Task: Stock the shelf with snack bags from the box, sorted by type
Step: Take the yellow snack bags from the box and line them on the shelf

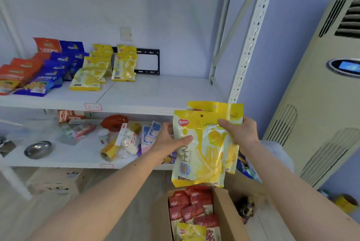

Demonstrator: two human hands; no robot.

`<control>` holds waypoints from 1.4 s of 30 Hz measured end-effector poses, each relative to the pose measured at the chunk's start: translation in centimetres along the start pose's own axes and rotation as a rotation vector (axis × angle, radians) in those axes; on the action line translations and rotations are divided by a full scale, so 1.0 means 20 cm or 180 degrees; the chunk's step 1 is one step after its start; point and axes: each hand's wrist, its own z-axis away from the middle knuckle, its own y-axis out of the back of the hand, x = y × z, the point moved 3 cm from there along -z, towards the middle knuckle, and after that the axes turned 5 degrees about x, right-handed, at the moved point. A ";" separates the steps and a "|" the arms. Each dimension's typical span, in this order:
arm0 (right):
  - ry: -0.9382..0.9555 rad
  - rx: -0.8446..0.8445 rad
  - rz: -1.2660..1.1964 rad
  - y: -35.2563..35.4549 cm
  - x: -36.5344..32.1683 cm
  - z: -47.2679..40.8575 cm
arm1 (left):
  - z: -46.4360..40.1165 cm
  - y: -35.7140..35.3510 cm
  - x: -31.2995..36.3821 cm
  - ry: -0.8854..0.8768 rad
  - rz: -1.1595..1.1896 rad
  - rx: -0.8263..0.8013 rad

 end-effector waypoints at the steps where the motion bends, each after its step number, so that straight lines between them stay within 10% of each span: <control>1: -0.0019 0.0005 -0.0091 -0.04 -0.02 -0.02 | -0.01 0.03 0.00 0.0062 0.0075 -0.0178; 26: -0.0424 -0.0260 -0.0192 -2.06 -0.22 -0.43 | -0.87 1.59 0.06 0.0305 0.0610 -0.0132; 42: -0.0489 -0.1054 0.0075 -2.70 -0.18 -0.83 | -1.56 1.98 0.00 0.0484 0.1098 0.0487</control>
